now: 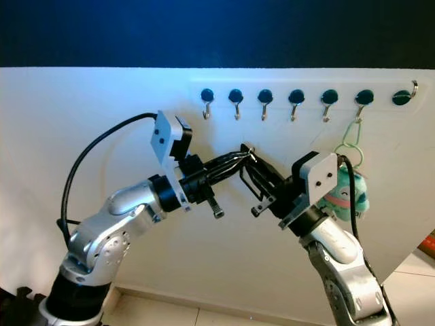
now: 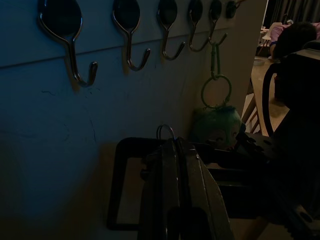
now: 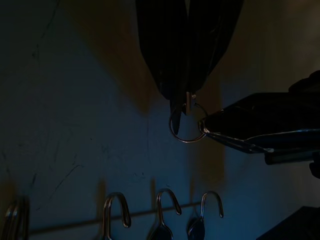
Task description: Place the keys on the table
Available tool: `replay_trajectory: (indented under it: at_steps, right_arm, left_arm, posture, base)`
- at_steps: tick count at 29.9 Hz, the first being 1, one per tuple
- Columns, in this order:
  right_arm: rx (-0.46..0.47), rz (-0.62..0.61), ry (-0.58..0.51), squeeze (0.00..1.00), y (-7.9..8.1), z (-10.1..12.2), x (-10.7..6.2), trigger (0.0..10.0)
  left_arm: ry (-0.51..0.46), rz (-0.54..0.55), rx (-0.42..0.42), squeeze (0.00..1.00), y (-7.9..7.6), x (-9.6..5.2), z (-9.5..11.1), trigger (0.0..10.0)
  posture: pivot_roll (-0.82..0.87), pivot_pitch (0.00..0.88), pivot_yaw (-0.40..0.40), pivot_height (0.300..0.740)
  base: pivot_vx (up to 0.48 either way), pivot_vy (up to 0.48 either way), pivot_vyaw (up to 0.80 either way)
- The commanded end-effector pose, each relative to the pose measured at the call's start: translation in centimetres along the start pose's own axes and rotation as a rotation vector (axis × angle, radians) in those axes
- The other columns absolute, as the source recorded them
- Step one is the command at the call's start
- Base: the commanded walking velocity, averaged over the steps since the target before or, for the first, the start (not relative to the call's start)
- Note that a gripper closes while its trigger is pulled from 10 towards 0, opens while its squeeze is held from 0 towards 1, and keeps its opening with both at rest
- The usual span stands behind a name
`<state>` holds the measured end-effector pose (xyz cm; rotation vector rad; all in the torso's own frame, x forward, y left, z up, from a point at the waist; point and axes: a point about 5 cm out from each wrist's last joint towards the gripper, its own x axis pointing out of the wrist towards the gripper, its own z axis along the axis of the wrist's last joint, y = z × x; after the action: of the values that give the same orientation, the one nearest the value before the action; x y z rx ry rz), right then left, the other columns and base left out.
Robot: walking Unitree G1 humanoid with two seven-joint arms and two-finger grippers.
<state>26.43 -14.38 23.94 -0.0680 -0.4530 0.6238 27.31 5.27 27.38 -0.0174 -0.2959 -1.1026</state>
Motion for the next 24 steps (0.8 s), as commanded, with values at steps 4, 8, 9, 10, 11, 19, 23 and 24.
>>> replay_trajectory:
  at_steps: [4,8,9,10,11,19,23,24]
  right_arm:
    - [-0.008,0.006,0.005,0.00,0.2,-0.3,0.1,9.9]
    - [-0.013,-0.010,0.009,0.00,0.1,-0.4,0.1,10.0]
    - [-0.013,-0.012,0.011,0.00,0.1,-0.5,0.1,10.0]
    - [-0.013,-0.013,0.013,0.00,0.1,-0.5,0.0,10.0]
    - [-0.013,-0.014,0.013,0.00,0.1,-0.5,0.0,10.0]
    - [0.062,-0.050,0.175,0.00,1.0,-3.7,-2.7,10.0]
    - [0.114,-0.068,0.270,0.00,2.3,-5.6,-4.9,10.0]
    - [0.137,-0.104,0.331,0.00,2.9,-6.7,-6.6,10.0]
  left_arm:
    - [0.006,0.009,0.022,0.00,0.1,-0.5,0.1,10.0]
    - [-0.009,-0.031,-0.005,1.00,-0.3,-0.6,0.4,10.0]
    - [-0.011,-0.031,-0.007,1.00,-0.4,-0.6,0.5,10.0]
    - [-0.012,-0.032,-0.007,1.00,-0.4,-0.7,0.5,10.0]
    - [-0.013,-0.032,-0.007,1.00,-0.4,-0.7,0.6,10.0]
    - [0.021,-0.152,-0.073,0.00,-1.2,-4.0,0.2,10.0]
    - [0.034,-0.120,-0.081,0.00,-0.9,-4.4,0.0,10.0]
    - [0.035,-0.102,-0.090,0.00,-0.7,-4.6,-0.1,10.0]
  posture:
    - [-0.06,0.082,0.069,0.740]
    - [-0.06,0.081,0.070,0.740]
    - [-0.06,0.083,0.070,0.740]
    - [-0.06,0.083,0.070,0.740]
    - [-0.06,0.083,0.070,0.740]
    - [-0.07,0.099,0.074,0.740]
    - [-0.07,0.105,0.073,0.740]
    - [-0.08,0.111,0.072,0.740]
  base:
    - [0.000,0.000,0.00]
    - [0.000,0.000,0.00]
    - [0.000,0.000,0.00]
    - [0.000,0.000,0.00]
    - [0.000,0.000,0.00]
    - [0.000,0.000,0.00]
    - [0.000,0.000,0.00]
    - [0.000,0.000,0.00]
